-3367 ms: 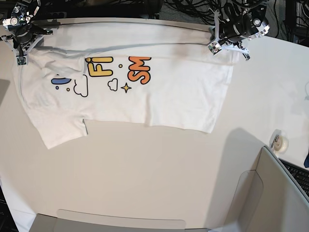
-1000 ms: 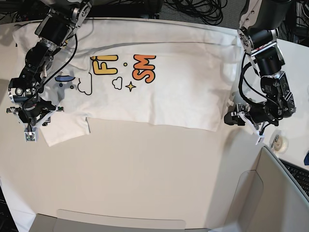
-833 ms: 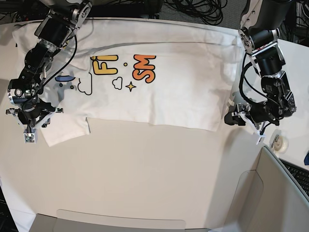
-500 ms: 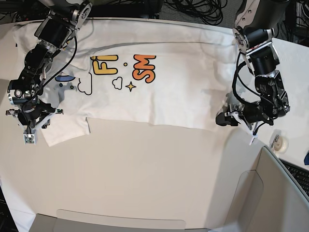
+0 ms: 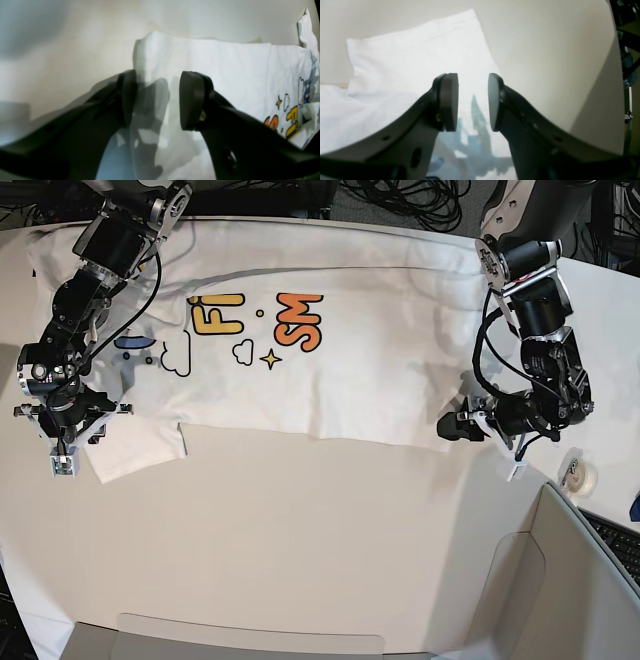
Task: Layout the t-shirt on the table in an organized manner, then fold the t-shirt properly
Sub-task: 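Release the edge and lower both grippers onto the folded hem corners, then grasp the hem corners and fold them toward the collar with both grippers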
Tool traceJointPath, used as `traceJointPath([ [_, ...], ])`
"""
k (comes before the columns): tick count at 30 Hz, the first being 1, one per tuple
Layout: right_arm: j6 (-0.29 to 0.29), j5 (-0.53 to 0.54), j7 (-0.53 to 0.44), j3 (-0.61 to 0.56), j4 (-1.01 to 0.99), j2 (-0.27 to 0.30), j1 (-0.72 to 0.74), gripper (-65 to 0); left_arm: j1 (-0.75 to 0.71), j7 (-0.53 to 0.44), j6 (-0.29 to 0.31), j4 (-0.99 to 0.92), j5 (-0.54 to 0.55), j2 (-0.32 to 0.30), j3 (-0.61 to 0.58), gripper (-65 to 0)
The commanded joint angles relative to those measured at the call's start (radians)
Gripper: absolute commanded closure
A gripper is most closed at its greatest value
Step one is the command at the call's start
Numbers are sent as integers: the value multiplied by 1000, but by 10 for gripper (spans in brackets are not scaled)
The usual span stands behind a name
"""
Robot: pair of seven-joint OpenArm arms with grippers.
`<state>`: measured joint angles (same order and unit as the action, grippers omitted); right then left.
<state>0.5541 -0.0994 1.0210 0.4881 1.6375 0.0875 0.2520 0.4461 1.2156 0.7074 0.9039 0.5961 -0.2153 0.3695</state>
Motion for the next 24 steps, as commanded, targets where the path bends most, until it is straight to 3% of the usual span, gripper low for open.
traceJointPath([
  [1,1,7,-18,-2,14,10,20,-203,-3,79,-9,-4,-61,7,-4,-280],
  [4,1,7,-18,-2,14,8,20,-203,-3,79,-9,-4,-61,15,-4,-277],
  [6,1,7,-18,-2,13,8,20,-203,-3,79,-9,-4,-61,15,-4,-240],
  [11,1,7,-18,2,-38,10,23,-203,-3,79,-9,-4,-61,15,-4,-6],
  [19,4,8,-72,7,-105,18,54,-204,-3,71,-9,-4,-61,15,-4,0],
  [24,7,57,-77,7,-230,103,143,-233,-3,69,-9,-4,-64,14,-5,0],
])
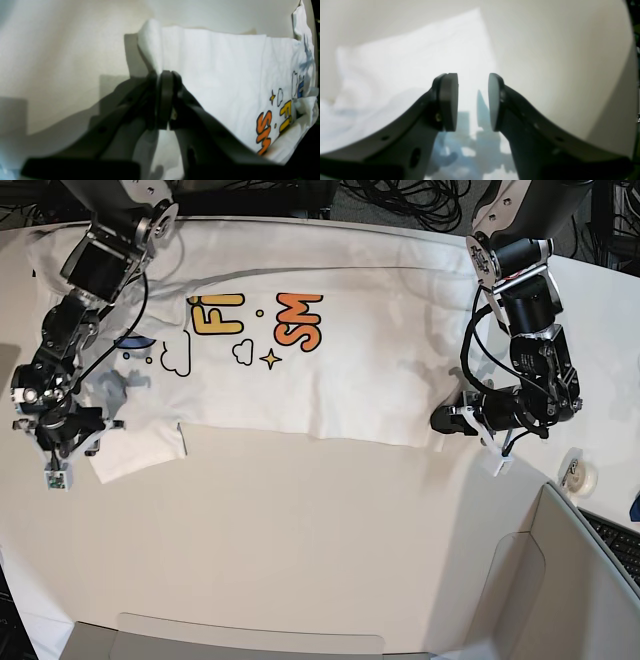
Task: Layout the t-shirt on the table in an organized manner, then fold the t-shirt properly
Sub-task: 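Grasp the hem corners and fold them toward the collar with both grippers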
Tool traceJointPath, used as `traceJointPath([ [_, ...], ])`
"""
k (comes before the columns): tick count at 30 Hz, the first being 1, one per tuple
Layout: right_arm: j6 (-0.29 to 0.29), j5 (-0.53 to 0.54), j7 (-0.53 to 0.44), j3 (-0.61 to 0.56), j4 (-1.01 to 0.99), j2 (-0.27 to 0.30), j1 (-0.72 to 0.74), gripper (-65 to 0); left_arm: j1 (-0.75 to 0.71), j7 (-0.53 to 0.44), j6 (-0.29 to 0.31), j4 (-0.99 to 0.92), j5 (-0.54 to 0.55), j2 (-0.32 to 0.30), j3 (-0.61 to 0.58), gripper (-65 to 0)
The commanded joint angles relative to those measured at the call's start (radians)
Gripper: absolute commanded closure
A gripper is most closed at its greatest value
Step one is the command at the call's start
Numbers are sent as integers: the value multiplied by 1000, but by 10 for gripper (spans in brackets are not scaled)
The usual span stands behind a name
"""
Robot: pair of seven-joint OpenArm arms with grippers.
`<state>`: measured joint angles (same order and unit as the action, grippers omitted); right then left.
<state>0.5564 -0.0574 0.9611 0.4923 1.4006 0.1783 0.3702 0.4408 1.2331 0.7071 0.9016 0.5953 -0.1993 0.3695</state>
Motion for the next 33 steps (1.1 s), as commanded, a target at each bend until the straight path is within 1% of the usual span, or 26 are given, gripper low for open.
traceJointPath([
  [1,4,46,-17,7,-31,37,39,-249,2,52,-9,-2,-64,-4,-5,0],
  [2,4,90,-18,19,-86,71,57,-267,2,52,-9,-2,-64,-4,-5,0],
  [5,6,227,-23,42,-257,146,102,-312,2,50,-9,-2,-64,-4,-5,0],
  [8,17,380,-47,42,-421,227,128,-318,2,50,-9,-2,-64,-6,-5,0],
  [11,47,462,-97,41,-518,275,131,-318,2,50,-9,-2,-65,-6,-5,0],
  [13,54,485,-116,41,-564,295,131,-319,2,50,-9,-2,-65,-6,-17,0],
  [18,57,492,-112,38,-593,287,126,-319,2,17,-9,0,-62,-9,-100,0],
  [21,57,491,-110,38,-610,251,125,-319,0,10,-9,0,-62,-7,-108,0],
  [23,57,492,-110,36,-630,243,125,-319,0,10,-9,0,-62,-6,-108,0],
  [25,61,489,-110,36,-643,220,125,-319,0,10,-9,0,-62,-6,-108,0],
  [27,92,488,-110,36,-646,203,123,-319,0,9,-9,0,-62,-7,-108,0],
  [30,135,486,-109,36,-648,197,108,-315,0,9,-9,0,-62,-7,-108,0],
  [31,142,486,-109,36,-648,197,105,-295,0,9,-9,0,-62,-7,-108,0],
  [32,142,486,-109,36,-648,197,105,-253,0,9,-9,0,-62,-7,-108,0],
  [33,142,486,-109,36,-648,195,103,-197,0,9,-9,0,-62,-7,-108,0],
])
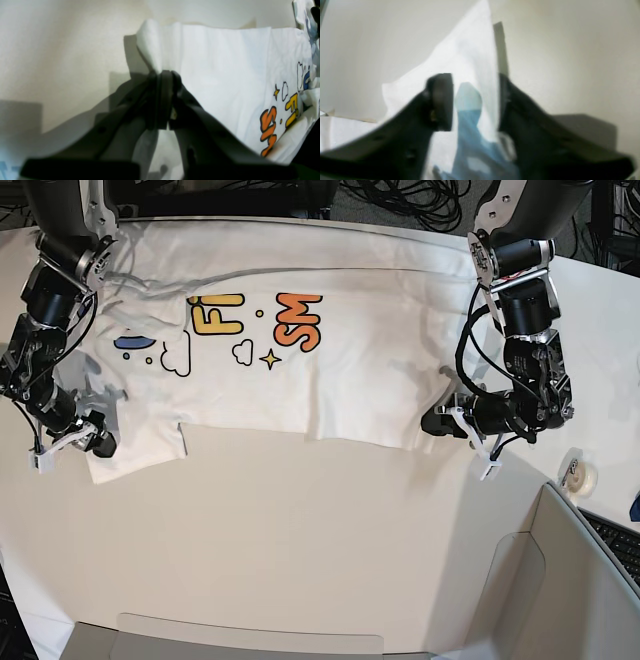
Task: Layout the t-shirt on the table in an organized manner, then fold the t-shirt properly
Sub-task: 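Grasp the hem corners and fold them toward the collar with both grippers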
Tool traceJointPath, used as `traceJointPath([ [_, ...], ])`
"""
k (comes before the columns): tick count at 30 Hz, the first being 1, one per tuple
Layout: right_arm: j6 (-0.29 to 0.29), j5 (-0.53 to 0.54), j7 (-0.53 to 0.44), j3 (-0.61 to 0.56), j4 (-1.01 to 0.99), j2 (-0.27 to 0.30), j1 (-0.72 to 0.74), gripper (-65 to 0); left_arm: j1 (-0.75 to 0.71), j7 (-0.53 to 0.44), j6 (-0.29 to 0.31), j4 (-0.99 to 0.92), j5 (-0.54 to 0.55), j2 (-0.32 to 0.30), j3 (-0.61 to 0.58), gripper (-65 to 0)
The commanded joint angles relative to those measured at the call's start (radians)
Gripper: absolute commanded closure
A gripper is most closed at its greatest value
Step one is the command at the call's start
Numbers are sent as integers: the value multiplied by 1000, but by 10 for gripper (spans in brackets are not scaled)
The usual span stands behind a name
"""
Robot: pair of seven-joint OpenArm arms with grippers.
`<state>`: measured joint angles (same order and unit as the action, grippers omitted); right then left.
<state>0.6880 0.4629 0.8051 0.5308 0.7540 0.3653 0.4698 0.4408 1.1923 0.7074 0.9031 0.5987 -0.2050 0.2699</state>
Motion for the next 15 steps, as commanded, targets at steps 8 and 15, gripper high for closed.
traceJointPath([
  [8,10,-51,47,-2,8,19,-6,0,0,59,-9,4,-64,-1,1,0],
  [15,10,-49,76,-2,134,34,-30,0,-36,111,-9,245,-64,-3,2,0],
])
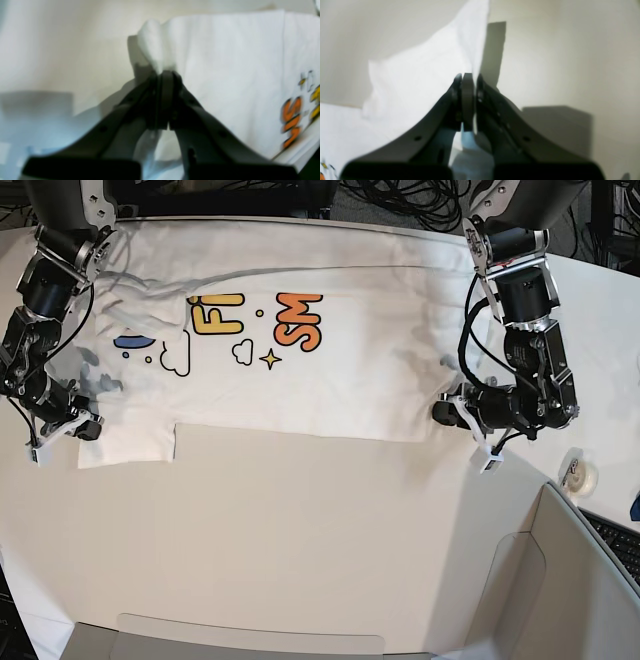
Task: Layout the t-shirt on the table in an organized manner, then fold the t-shirt properly
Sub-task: 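Grasp the hem corners and fold them toward the collar with both grippers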
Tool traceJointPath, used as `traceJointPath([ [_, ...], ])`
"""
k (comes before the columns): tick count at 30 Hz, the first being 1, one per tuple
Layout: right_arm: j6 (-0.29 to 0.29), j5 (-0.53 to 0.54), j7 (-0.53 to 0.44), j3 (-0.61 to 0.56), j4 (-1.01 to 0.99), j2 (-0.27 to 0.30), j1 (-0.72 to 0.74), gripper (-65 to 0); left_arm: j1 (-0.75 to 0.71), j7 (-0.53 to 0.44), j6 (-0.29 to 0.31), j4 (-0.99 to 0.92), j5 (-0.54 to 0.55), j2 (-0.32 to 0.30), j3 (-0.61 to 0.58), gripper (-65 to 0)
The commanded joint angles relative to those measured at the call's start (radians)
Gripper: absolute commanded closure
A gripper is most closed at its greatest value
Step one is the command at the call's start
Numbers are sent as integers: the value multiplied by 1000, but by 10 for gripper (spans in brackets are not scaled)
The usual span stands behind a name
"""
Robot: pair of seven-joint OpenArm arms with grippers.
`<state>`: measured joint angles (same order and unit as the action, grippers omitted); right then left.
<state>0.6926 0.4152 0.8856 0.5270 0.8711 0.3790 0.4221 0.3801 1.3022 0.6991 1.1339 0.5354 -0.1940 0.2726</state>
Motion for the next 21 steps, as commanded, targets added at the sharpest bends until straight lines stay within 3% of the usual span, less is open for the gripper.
traceJointPath([
  [1,6,0,13,3,52,21,10,0,21,17,-1,54,-1,-14,0,0],
  [7,6,0,88,8,294,19,-73,0,-26,92,-1,257,-1,-14,0,0],
  [21,6,0,102,14,764,16,-386,0,-257,90,-1,641,-1,-40,-9,0],
])
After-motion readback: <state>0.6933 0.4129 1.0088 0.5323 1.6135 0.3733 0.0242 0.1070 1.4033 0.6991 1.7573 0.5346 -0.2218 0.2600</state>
